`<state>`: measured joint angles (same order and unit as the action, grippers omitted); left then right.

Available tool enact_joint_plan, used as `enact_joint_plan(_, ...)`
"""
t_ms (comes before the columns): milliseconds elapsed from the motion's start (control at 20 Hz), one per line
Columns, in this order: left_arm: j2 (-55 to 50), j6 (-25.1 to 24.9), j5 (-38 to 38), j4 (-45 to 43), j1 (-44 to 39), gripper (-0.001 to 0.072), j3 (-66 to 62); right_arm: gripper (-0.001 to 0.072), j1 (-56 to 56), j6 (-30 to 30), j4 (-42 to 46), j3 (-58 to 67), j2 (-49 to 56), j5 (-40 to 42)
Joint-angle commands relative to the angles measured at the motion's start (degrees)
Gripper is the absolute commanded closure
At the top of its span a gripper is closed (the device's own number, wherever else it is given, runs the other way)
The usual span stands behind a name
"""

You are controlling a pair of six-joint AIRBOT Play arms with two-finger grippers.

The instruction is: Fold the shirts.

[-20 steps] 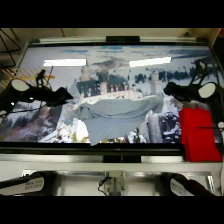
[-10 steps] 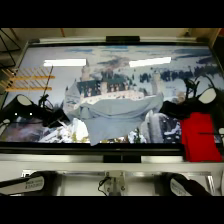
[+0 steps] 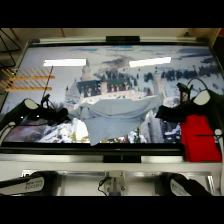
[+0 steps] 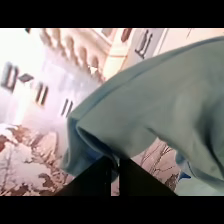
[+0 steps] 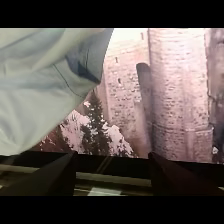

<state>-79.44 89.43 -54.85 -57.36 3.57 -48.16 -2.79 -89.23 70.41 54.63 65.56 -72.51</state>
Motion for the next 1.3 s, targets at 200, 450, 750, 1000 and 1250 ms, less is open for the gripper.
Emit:
enact_joint_plan(200, 1.01, -3.02, -1.79, -0.9, 0.0, 0.0679, -0.13, 0.0115, 15.1, -3.69, -9.11, -9.57, 5.22, 11.08)
enact_joint_plan(450, 4.72, -3.26, -3.06, -4.24, 0.04, 0.0679, -0.13, 0.0115, 24.15, -5.51, -14.58, -9.64, 12.07, 18.71)
enact_joint_plan(750, 4.98, -3.28, -4.72, -5.22, 1.11, 0.0678, -0.11, 0.0273, 27.65, -8.0, -17.4, -9.64, 14.03, 23.76)
enact_joint_plan(1000, 4.96, -3.3, -4.79, -5.22, 1.11, 0.0673, -0.11, 0.0655, 27.65, -12.5, -17.59, -9.64, 14.03, 28.02)
enact_joint_plan(1250, 5.01, -4.79, -11.41, -7.65, 3.58, 0.0087, -0.39, 0.0655, 27.65, -11.34, -17.42, -9.64, 14.03, 26.38)
